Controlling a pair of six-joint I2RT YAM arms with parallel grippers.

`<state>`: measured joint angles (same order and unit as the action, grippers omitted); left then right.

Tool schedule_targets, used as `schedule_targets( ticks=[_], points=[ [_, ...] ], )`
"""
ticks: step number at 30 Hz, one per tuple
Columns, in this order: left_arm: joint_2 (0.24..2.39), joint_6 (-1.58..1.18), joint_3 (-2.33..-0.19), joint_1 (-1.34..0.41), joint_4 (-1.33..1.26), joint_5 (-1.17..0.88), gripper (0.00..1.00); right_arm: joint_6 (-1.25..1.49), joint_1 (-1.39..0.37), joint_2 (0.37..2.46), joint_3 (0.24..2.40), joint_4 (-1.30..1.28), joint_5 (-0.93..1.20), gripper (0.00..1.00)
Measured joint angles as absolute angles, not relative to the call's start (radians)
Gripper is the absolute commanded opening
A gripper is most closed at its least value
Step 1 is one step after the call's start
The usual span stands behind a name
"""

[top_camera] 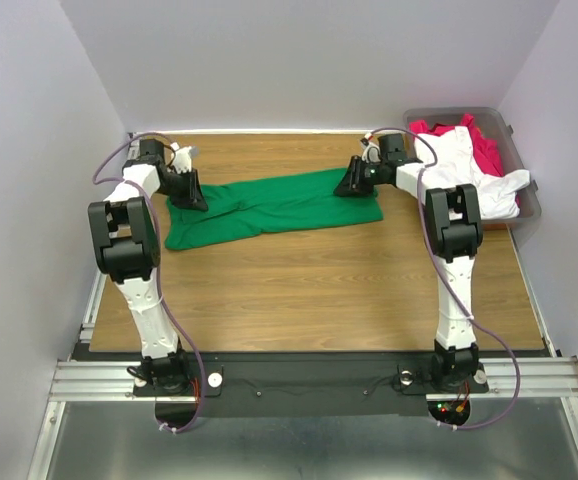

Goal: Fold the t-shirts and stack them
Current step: Fold the tshirt

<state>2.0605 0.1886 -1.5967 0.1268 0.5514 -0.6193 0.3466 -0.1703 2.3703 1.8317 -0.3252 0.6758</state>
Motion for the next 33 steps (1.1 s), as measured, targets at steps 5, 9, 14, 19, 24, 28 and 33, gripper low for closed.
schedule_targets(
  ticks=[5,9,14,19,24,28,33],
  points=[
    [2.153,0.166,-1.613,0.127,0.554,-0.566,0.2,0.266,-0.172,2.346,1.778,-0.322,0.626,0.29],
    [2.234,0.177,-1.768,0.123,0.605,-0.517,0.2,0.236,-0.197,2.272,1.662,-0.328,0.616,0.28],
    [2.466,0.238,-2.201,0.09,0.717,-0.44,0.25,0.199,-0.301,2.096,1.429,-0.372,0.63,0.3],
    [2.537,0.294,-2.366,0.029,0.708,-0.419,0.35,0.144,-0.471,1.959,1.238,-0.472,0.749,0.34],
    [2.339,0.263,-2.148,-0.017,0.636,-0.464,0.34,0.101,-0.489,1.875,1.259,-0.532,0.759,0.36],
    [2.171,0.196,-2.003,-0.008,0.58,-0.476,0.26,0.067,-0.454,1.874,1.353,-0.514,0.692,0.33],
    [2.094,0.114,-1.936,0.007,0.512,-0.43,0.16,0.05,-0.446,1.96,1.375,-0.504,0.637,0.26]
  ],
)
